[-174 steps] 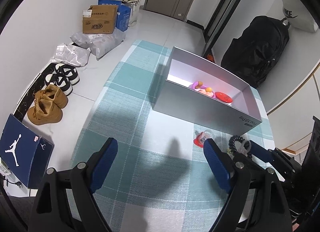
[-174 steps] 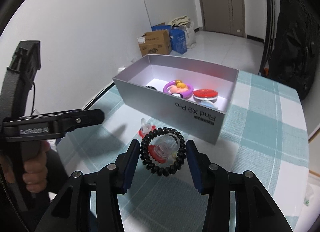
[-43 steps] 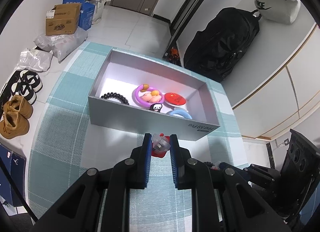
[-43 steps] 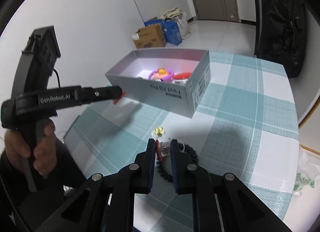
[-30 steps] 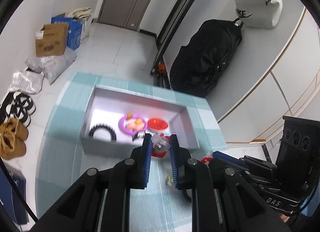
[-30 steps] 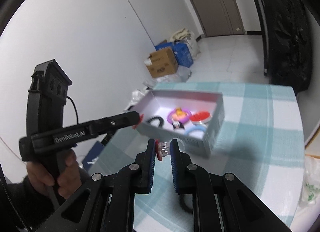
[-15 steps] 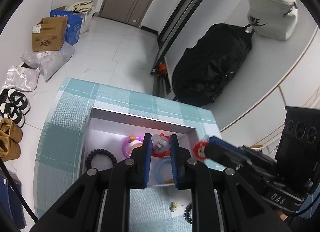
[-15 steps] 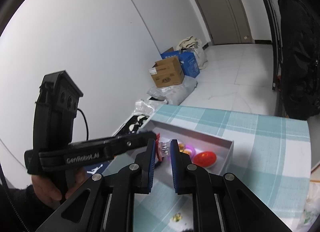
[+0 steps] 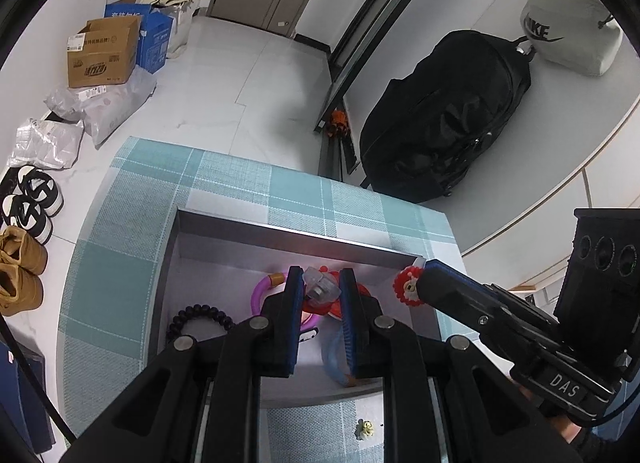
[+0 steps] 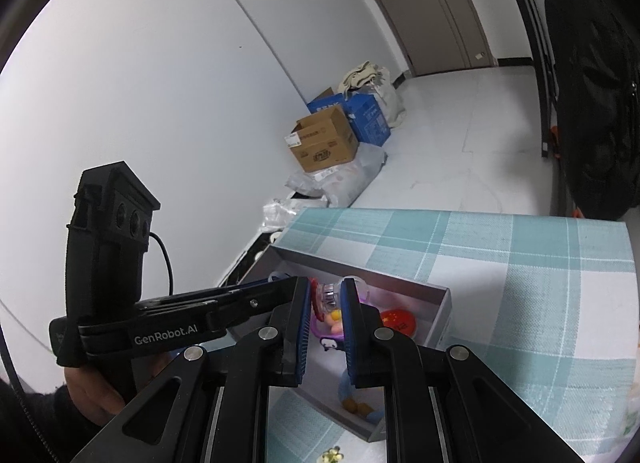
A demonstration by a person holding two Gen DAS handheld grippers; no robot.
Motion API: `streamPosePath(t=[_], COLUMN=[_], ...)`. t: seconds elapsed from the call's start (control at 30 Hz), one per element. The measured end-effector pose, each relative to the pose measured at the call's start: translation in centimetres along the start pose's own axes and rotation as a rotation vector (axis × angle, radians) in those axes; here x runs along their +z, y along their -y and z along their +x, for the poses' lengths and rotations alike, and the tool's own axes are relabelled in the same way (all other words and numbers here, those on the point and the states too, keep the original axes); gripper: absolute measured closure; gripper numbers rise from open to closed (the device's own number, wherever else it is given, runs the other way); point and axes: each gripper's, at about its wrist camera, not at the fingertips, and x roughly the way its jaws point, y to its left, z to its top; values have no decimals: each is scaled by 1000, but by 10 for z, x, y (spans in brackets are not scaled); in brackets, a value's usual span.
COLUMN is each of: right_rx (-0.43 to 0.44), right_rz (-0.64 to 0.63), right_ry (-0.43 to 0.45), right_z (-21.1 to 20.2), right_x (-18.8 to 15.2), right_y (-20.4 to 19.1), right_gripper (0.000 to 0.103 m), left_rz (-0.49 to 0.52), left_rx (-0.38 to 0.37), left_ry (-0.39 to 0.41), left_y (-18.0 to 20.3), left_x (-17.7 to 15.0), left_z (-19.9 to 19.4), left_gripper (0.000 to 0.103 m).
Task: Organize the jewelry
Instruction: 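Carry the pacifier and bracelet over the box and open both grippers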
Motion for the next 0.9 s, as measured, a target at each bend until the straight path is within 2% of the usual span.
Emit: streamPosePath(t=[0.1, 0.17, 0.23, 0.27, 0.3, 0.33, 0.43, 0.5, 0.67, 0.77, 0.9], right_rx=[5, -10, -24, -27, -33, -37, -48, -54, -69, -77, -104], right_rz=[1, -8, -20, -22, -24, -26, -17, -9, -3, -6, -25], right_ry=[-14, -18, -11, -7, 0, 12, 49, 75, 113, 123, 133], right_z=[3, 4, 1, -1, -4, -7, -18, -28, -45, -54, -63], right_x=[-1, -2, -4, -4, -4, -4, -6, -7, -12, -18, -27], right_y=[0, 0, -2, -2, -2, -2, 0, 0, -2, -5, -13], right_gripper=[87, 81, 81, 80, 79, 75, 64, 62, 48, 38, 33], left_rz=[-6, -16, -47, -63, -69, -65, -43, -34, -2, -5, -10], left_rx=[24, 39, -2, -29, -35, -27, -8, -11, 86, 106, 114], left_ry=[6, -14, -24, -19, -6, 5, 33, 37, 65, 65, 83], left_y=[1, 0, -3, -5, -6, -5, 0, 2, 5, 4, 6], left_x=[1, 2, 1, 0, -1, -1, -3, -5, -15, -20, -25], left_z=[0, 2, 3, 0, -3, -5, -12, -14, -24, -27, -35], left_gripper=[89, 82, 67, 63, 56, 55, 55, 54, 54, 53, 52])
